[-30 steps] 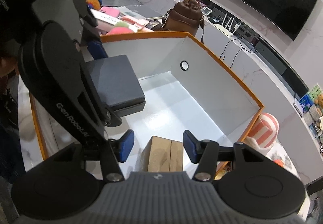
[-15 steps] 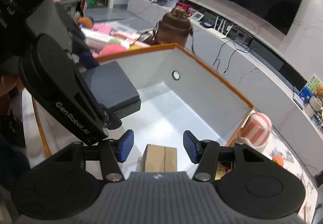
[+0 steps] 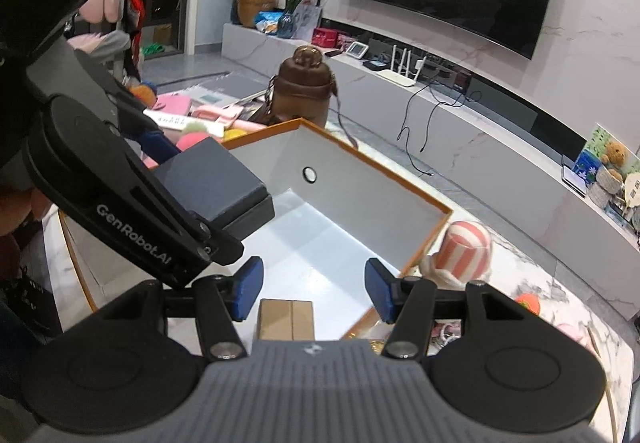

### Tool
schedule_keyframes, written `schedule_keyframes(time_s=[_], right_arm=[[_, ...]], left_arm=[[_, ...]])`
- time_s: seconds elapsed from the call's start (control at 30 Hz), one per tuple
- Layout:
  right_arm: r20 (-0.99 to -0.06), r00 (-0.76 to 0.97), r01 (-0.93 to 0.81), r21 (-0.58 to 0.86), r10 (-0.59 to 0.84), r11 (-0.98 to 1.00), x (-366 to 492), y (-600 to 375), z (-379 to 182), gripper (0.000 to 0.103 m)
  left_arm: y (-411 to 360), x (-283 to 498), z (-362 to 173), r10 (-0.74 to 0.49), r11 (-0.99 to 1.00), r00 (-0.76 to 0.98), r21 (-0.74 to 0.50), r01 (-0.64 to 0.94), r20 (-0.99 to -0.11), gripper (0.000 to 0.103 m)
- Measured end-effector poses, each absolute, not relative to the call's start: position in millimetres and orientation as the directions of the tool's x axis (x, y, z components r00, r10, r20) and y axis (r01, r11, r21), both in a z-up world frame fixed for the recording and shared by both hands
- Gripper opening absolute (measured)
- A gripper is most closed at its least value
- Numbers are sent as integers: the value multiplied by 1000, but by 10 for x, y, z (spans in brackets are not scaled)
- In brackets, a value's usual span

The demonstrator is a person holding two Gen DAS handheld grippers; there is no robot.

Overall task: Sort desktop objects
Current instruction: 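Move the right gripper to the crocheted bunny while the left gripper holds the grey box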

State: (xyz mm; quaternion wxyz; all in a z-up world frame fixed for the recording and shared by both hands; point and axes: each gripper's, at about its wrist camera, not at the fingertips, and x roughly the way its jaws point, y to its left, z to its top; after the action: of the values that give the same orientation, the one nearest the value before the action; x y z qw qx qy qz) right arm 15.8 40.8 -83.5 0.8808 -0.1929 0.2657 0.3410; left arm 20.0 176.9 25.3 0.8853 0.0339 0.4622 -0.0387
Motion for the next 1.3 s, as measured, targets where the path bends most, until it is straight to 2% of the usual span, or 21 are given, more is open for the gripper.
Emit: schedule_keyframes(time_s=[0.6,1.0,1.13,1.3], right_arm=[[-579,709,-568,-129,403,813,221,-439,-727,61],[-595,760,-409,-129,260,903,249,-1269,-813,62],[-592,783,-341,-149,193,928,251,-1533,-850,71],[-609,785,-254,-143,117,956,315,-1860,-924,71]], left_arm=[[1010,360,468,-139,983,617,-33,180,-775,94],[461,560,365,-170,975,596,-46,218,-785,94],[299,650,310,-175,974,586,-52,221,-792,94],[114,763,208,-166,975,566,-51,214,-807,94]])
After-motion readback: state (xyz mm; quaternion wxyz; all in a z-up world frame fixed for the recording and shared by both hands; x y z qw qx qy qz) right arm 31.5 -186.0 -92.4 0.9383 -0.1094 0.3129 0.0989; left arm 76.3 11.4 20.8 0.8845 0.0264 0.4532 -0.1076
